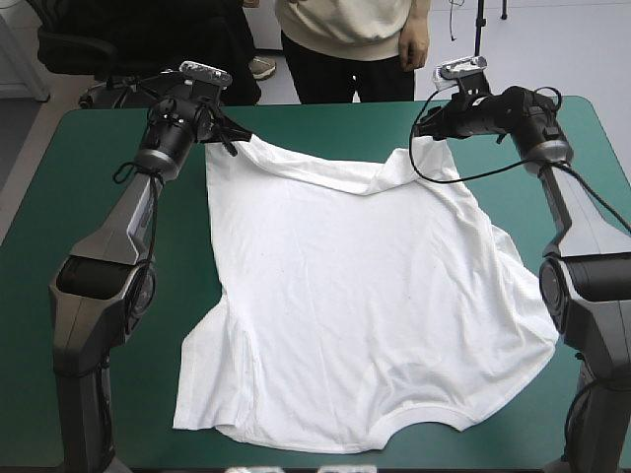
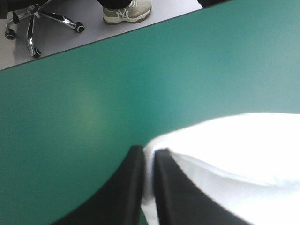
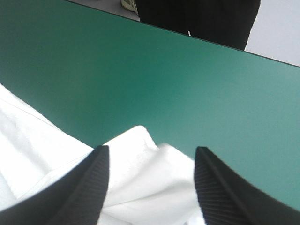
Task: Fold the cloth
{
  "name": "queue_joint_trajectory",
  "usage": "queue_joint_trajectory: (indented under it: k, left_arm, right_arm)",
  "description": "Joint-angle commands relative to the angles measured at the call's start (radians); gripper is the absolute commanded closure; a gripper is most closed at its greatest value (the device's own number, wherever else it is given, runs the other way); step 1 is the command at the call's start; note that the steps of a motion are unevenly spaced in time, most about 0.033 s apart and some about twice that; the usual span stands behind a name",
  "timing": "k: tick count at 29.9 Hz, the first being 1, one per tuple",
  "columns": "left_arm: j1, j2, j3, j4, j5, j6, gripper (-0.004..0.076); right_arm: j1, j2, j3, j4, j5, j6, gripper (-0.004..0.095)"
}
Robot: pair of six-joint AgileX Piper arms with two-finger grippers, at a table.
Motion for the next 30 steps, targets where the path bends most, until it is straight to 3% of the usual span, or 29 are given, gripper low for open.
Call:
queue_joint_trajectory:
  k: [1, 4, 6, 9, 12, 15, 19, 22, 30]
  left_arm:
    - [0.001, -0.092, -0.036, 0.011, -0.028, 0.004, 0.0463]
    - [0.003, -0.117, -0.062, 0.013, 0.046, 0.011, 0.0254]
    - [0.003, -0.149, -0.083, 0.013, 0.115, 0.018, 0.0200]
    - [0.001, -0.229, -0.091, -0.016, 0.247, 0.093, 0.0225]
    - [-0.001, -0.330, -0.091, -0.101, 0.403, 0.201, 0.0259]
    - [-0.001, -0.415, -0.084, -0.214, 0.493, 0.213, 0.0279]
    - [-0.012, -0.546, -0.003, -0.427, 0.507, 0.243, 0.0308]
    - [-0.044, -0.654, 0.118, -0.440, 0.509, 0.239, 0.0349]
    - [-0.270, -0.983, 0.635, -0.432, 0.509, 0.224, 0.0378]
  right_arm:
    - [-0.008, -0.074, -0.049, 0.016, -0.047, -0.013, 0.0274]
    - [-0.008, -0.096, -0.085, -0.010, 0.009, -0.013, 0.0293]
    - [-0.008, -0.125, -0.115, -0.026, 0.071, -0.010, 0.0305]
    - [-0.008, -0.175, -0.150, -0.066, 0.179, -0.007, 0.0332]
    - [-0.008, -0.243, -0.155, -0.086, 0.346, 0.012, 0.0380]
    - [-0.008, -0.299, -0.153, -0.082, 0.519, 0.066, 0.0453]
    - [-0.008, -0.401, -0.101, -0.069, 0.531, 0.104, 0.0535]
    - [-0.008, -0.507, -0.033, -0.068, 0.531, 0.108, 0.0544]
    - [-0.008, -0.771, 0.217, -0.048, 0.529, 0.118, 0.0543]
